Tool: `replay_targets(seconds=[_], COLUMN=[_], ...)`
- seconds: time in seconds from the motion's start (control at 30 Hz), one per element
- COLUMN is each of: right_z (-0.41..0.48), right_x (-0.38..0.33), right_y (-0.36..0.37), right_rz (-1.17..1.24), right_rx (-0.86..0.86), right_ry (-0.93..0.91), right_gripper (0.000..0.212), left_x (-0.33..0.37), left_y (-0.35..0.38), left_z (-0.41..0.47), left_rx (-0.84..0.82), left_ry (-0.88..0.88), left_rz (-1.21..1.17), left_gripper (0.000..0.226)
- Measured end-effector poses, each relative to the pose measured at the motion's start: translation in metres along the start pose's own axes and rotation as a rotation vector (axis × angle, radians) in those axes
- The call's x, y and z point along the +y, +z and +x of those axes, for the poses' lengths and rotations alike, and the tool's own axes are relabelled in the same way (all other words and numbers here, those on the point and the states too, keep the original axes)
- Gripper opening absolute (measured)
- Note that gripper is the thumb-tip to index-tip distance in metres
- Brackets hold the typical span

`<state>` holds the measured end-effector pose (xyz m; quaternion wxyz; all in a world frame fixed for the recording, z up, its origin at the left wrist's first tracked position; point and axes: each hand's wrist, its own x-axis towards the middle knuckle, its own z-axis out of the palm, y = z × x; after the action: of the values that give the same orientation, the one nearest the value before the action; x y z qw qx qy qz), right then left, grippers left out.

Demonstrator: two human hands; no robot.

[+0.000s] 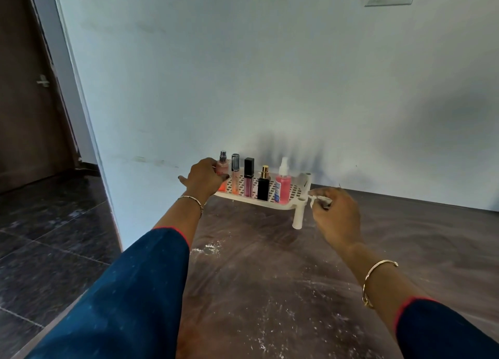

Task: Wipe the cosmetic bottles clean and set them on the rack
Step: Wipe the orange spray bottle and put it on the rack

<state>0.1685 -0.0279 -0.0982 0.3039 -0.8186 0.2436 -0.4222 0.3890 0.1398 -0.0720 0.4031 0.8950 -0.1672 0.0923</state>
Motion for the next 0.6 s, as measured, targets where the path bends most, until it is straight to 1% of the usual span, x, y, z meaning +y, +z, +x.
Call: replay_targets(seconds=[0.17,0.33,0.47,0.6], right_z=[-0.003,-0.006,-0.011,-0.024], right_x=[0.004,0.004,-0.009,-0.035], right_y=[0.004,0.003,-0.010,-0.034], right_rz=[0.020,0.046,0.087,0.153], right_rx=[-0.018,-0.091,-0.117,-0.103], right_ry=[0.014,0.071,0.110,0.142], right_gripper=[0.018,0.020,0.023,0.022], left_x=[0.001,0.002,0.016,0.035], left_y=[0.002,-0.012,-0.034,-0.052], left_z=[-0.003,-0.007,-0.025,-0.057], left_rx=[0.018,-0.004,0.009,0.001], left_ry=[-0.030,0.007,0.042,0.002], left_rz=[0.034,-0.005,-0.055,-0.155], left_gripper=[0.038,0.072,0.077,0.079])
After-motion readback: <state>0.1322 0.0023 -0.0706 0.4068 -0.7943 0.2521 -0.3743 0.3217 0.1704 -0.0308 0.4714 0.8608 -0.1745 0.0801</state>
